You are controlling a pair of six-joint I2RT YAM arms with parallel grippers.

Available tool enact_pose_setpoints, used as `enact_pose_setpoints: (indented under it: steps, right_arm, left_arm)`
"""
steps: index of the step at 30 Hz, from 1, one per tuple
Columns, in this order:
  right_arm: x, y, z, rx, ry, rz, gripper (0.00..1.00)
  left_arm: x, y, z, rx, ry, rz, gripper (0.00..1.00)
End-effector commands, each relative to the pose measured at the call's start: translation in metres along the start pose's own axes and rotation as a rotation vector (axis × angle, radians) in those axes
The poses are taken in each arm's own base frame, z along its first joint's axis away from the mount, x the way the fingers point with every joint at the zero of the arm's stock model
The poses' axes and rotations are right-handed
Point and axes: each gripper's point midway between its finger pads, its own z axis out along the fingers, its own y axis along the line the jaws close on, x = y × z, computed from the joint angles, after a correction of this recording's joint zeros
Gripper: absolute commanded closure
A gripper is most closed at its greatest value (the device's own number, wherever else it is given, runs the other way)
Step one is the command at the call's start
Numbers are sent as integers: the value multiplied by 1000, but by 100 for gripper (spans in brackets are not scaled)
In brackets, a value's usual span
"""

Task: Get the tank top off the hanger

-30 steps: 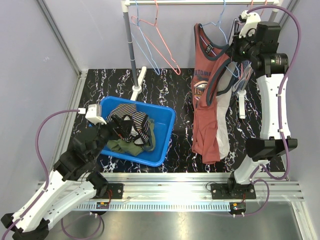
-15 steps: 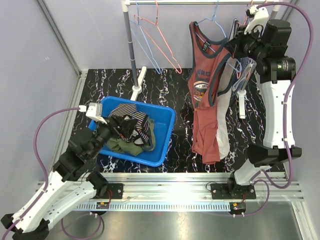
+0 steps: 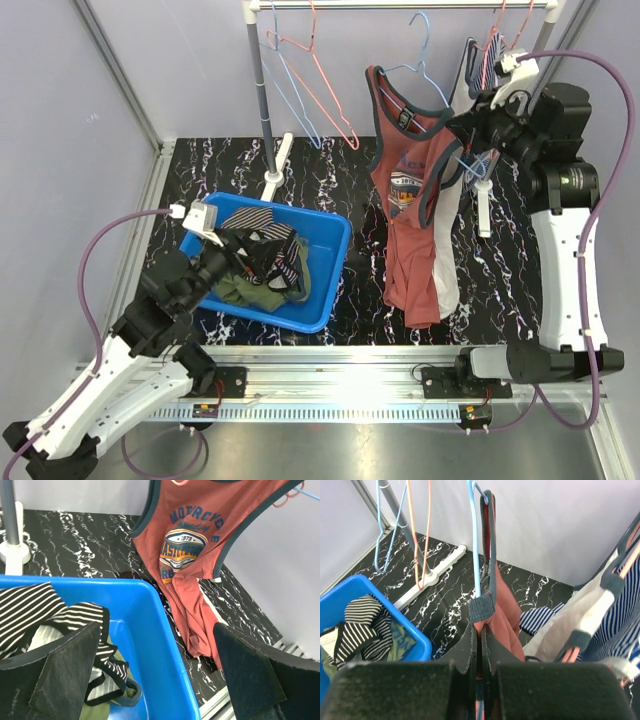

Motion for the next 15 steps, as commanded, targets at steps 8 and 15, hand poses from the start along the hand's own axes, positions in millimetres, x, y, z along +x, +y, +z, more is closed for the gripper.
enact_pose_setpoints:
  steps: [8,15]
  right_arm:
    - [29,23,-50,-28,-36,-128,100]
    - [79,36,-83,-28,25,-205,100]
  left_arm:
    - [-22,-36,10,194,-57,166,1]
    - [-22,-45,16,275,-82,297,1]
